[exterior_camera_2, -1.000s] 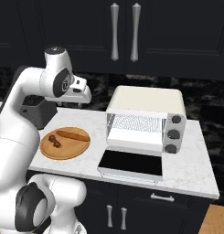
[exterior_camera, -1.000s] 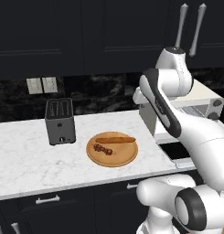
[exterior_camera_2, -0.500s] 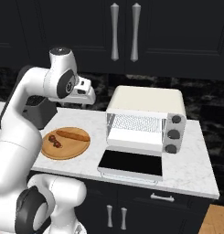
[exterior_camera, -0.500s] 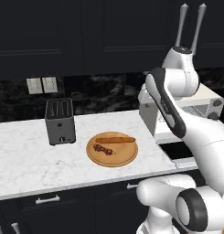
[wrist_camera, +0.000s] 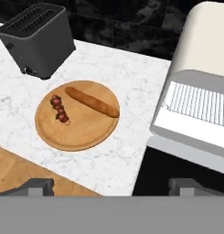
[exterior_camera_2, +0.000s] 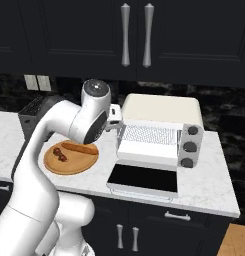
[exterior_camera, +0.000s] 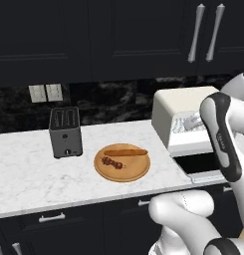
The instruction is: Pick up the kebab skewer and baguette bread, and place them inside the toaster oven. Close the toaster oven door and start by setting the timer.
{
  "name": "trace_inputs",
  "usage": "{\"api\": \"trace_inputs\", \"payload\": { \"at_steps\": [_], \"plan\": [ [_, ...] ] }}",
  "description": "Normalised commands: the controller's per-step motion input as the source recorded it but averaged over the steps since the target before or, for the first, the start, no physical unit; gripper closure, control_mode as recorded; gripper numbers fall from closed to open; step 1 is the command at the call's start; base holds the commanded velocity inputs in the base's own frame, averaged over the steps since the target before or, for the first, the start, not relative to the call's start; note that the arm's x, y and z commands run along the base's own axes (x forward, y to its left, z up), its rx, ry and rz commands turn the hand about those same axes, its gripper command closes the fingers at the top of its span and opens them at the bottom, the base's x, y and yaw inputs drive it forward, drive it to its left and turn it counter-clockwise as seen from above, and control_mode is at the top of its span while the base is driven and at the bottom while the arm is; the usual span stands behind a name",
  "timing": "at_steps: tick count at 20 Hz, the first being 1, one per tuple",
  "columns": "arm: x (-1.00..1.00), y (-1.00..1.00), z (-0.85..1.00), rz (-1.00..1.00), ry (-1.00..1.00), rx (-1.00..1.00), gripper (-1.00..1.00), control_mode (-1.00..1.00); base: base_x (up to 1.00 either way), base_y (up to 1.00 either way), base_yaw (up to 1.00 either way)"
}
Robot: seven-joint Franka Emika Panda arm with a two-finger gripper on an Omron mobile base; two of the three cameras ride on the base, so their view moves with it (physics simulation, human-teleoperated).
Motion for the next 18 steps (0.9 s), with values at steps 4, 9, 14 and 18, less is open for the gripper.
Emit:
{"api": "trace_inputs", "payload": {
  "at_steps": [4,9,14,18],
  "plan": [
    [0.00,-0.01,-0.45,0.26,-0.22,-0.18,-1.00,-1.00,0.00,0.00,0.00],
    [-0.17,-0.28,-0.23,0.22,-0.25,-0.16,-1.00,-1.00,0.00,0.00,0.00],
    [0.08,-0.07,-0.38,0.15,-0.01,-0.14,-1.00,-1.00,0.00,0.00,0.00],
    [0.09,-0.25,-0.11,0.03,0.00,-0.01,-1.00,-1.00,0.00,0.00,0.00]
  ]
}}
